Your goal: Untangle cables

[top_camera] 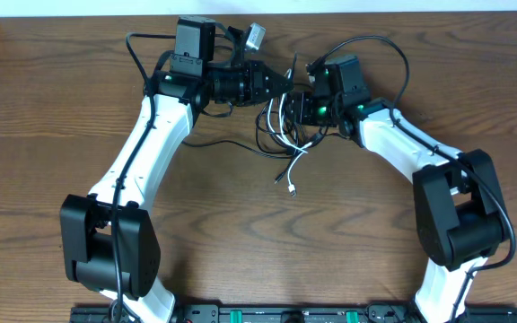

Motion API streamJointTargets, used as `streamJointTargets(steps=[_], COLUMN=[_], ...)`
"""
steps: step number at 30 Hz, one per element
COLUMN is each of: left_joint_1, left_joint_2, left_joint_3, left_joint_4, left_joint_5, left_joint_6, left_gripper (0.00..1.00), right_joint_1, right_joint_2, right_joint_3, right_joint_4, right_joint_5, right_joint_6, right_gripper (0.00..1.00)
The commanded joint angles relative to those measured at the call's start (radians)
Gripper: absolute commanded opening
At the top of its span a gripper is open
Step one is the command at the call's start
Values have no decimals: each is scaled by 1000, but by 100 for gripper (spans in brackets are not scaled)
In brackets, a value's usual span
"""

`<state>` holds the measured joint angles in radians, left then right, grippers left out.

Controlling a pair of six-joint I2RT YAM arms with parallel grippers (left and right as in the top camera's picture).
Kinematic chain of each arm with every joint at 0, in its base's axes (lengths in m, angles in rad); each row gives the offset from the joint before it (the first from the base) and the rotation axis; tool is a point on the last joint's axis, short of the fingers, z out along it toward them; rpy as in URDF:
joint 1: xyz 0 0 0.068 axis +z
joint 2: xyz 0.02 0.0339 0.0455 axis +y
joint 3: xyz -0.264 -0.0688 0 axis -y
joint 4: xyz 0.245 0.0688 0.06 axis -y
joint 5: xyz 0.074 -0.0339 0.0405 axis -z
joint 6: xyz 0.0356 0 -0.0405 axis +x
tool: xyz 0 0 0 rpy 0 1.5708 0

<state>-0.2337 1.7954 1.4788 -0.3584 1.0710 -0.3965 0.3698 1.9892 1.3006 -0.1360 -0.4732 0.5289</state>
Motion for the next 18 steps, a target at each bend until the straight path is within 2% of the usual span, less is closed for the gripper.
streamJointTargets(steps=[1, 6, 14, 18], left_joint_1=[2, 2, 2, 2], left_joint_2=[-32, -32, -32, -32], left_joint_3=[-1, -2, -2, -2], left_joint_4=[5, 4, 1, 1], left_joint_5=[9, 9, 9, 9], left_joint_6=[-5, -1, 3, 3], left_gripper=[7, 7, 7, 7], right_joint_1=[12, 20, 20, 21], right_joint_2=[1, 1, 1, 1], right_joint_3=[7, 7, 7, 7], right_joint_4=[20, 22, 21, 12], right_joint_5=[-39, -42, -55, -57], right_joint_6=[44, 53, 43, 55], right_gripper=[39, 38, 24, 24])
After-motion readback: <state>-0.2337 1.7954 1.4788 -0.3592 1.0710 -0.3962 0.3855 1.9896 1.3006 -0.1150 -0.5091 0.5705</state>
